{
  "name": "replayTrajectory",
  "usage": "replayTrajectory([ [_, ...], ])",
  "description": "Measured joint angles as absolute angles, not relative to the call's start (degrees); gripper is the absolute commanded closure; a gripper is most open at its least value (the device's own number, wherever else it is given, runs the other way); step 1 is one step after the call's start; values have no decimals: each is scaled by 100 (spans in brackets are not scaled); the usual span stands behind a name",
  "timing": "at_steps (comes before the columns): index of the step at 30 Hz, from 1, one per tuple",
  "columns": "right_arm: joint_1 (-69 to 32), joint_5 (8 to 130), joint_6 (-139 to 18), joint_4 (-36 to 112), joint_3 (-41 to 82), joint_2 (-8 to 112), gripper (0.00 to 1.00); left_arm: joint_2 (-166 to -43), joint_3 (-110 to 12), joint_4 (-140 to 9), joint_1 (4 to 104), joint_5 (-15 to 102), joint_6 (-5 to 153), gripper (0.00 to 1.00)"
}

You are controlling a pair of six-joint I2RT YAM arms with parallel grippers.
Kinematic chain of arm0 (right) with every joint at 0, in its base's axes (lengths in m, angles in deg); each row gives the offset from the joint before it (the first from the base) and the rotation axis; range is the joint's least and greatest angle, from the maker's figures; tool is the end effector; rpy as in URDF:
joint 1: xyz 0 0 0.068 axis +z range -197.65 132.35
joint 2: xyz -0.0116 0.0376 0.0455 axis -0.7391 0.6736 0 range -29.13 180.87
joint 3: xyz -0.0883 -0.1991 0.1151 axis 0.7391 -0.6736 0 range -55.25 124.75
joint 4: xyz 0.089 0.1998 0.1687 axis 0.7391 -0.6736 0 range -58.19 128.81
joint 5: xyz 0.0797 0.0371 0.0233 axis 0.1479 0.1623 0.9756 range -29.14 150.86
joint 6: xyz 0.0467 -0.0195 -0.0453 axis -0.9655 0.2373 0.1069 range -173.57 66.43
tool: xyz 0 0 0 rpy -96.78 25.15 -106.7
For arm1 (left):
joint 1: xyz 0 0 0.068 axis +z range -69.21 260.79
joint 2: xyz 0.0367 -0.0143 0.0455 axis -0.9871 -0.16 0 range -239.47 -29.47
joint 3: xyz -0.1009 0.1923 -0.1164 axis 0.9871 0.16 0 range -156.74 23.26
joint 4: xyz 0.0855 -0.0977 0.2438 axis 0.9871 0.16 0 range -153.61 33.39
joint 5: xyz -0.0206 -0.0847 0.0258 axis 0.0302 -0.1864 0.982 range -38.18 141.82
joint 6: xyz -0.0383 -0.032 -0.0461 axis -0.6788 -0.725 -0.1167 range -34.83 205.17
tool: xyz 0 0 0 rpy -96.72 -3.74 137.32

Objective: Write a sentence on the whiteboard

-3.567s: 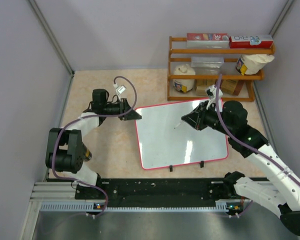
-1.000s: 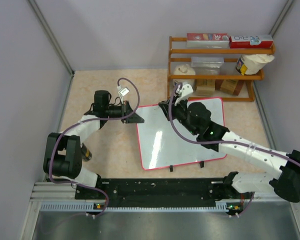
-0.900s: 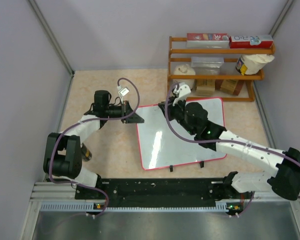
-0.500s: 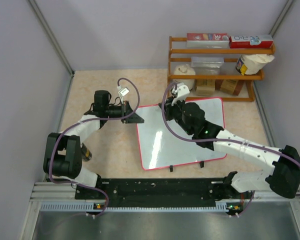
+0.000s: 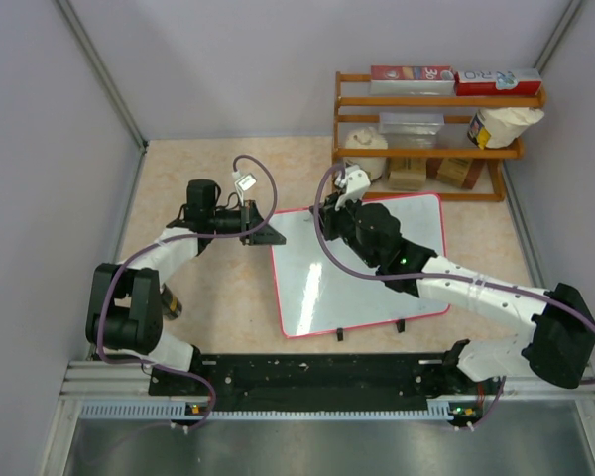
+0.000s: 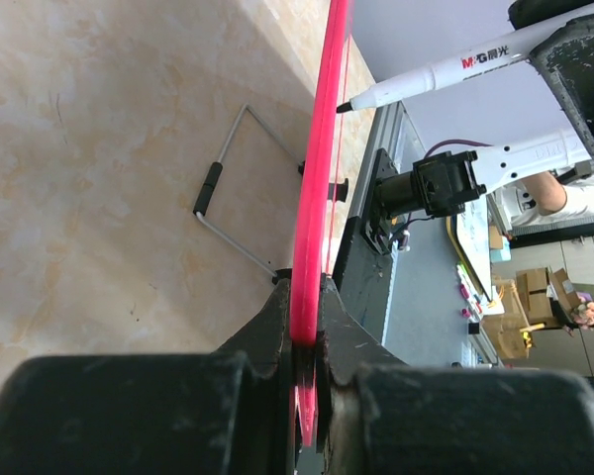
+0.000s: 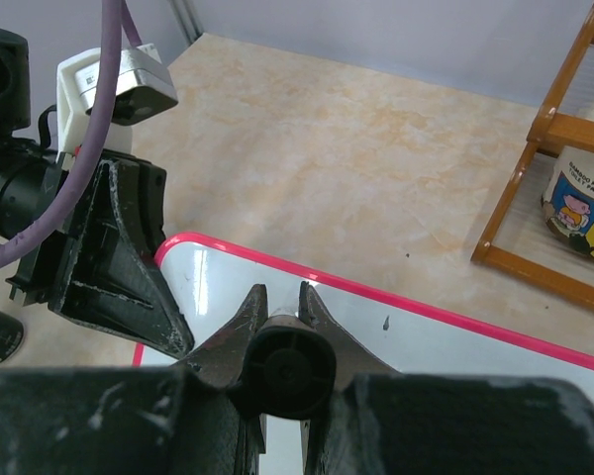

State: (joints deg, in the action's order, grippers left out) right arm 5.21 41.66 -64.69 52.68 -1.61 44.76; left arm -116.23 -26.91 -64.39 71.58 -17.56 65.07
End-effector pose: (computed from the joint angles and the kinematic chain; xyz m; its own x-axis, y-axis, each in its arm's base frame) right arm 0.2223 0.2637 0.2930 -0.1728 0.0733 -0.9822 -0.5321 0.8322 0.1558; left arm 0.3149 -0.1028 0.1880 -0.8193 0.0103 -0.5733 0.5580 0.2446 -0.7930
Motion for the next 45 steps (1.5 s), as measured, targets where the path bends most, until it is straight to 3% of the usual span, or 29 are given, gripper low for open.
replayTrajectory([
  [45,556,4236,-6729,5078,-587,4131,100,-11625,-2744,-6185,7143,-1673,6623,100],
])
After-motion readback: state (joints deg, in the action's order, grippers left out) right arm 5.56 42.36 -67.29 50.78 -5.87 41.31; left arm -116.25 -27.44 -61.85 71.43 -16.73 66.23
